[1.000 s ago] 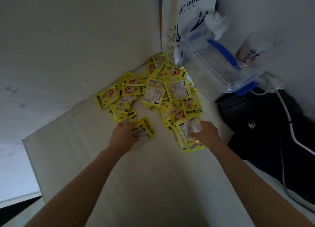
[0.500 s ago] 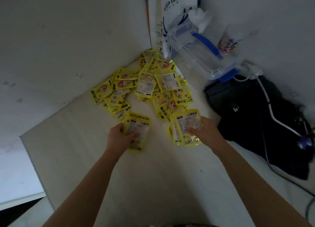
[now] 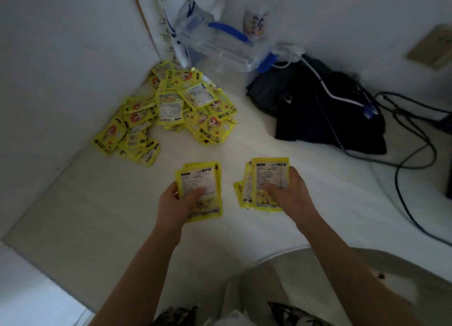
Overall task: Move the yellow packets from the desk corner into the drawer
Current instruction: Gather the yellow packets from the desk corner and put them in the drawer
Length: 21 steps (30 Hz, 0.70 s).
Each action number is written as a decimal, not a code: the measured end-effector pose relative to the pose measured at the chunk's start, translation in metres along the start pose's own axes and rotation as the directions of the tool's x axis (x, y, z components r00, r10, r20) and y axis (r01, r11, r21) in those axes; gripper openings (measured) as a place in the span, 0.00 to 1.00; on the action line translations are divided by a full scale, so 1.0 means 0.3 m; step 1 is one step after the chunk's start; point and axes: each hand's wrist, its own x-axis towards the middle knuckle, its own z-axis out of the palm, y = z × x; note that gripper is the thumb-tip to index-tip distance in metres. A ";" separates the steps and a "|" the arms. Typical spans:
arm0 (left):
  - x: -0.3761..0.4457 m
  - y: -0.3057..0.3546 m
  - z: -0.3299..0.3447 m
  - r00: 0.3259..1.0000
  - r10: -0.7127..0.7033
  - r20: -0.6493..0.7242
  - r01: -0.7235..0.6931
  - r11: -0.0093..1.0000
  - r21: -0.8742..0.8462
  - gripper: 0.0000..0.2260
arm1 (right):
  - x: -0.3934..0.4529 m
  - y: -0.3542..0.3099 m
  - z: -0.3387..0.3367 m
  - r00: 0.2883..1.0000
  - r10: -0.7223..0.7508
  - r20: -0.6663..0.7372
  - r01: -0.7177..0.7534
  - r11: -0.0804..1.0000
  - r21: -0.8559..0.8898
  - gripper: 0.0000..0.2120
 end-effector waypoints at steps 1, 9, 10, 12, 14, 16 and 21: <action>-0.018 -0.013 -0.002 1.000 0.004 0.024 -0.004 1.000 0.007 0.10 | -0.044 0.024 -0.001 0.999 0.017 -0.027 -0.017 1.000 0.025 0.19; -0.171 -0.096 0.072 0.969 0.053 0.243 -0.095 0.982 0.162 0.14 | -0.361 0.227 -0.040 0.960 0.155 -0.235 -0.105 0.971 0.213 0.19; -0.192 -0.105 0.091 0.960 0.049 0.275 -0.100 0.979 0.178 0.15 | -0.396 0.255 -0.053 0.951 0.172 -0.256 -0.110 0.964 0.240 0.19; -0.237 -0.121 0.130 0.941 0.034 0.336 -0.109 0.972 0.208 0.19 | -0.460 0.317 -0.083 0.929 0.210 -0.304 -0.125 0.953 0.278 0.19; -0.278 -0.142 0.171 0.916 0.021 0.401 -0.133 0.958 0.254 0.19 | -0.521 0.382 -0.116 0.905 0.261 -0.337 -0.151 0.936 0.318 0.17; -0.323 -0.170 0.220 0.888 0.004 0.460 -0.158 0.941 0.298 0.15 | -0.585 0.452 -0.152 0.884 0.302 -0.355 -0.172 0.919 0.355 0.16; -0.461 -0.289 0.353 0.812 -0.027 0.583 -0.234 0.900 0.367 0.11 | -0.765 0.624 -0.248 0.821 0.385 -0.423 -0.187 0.880 0.437 0.15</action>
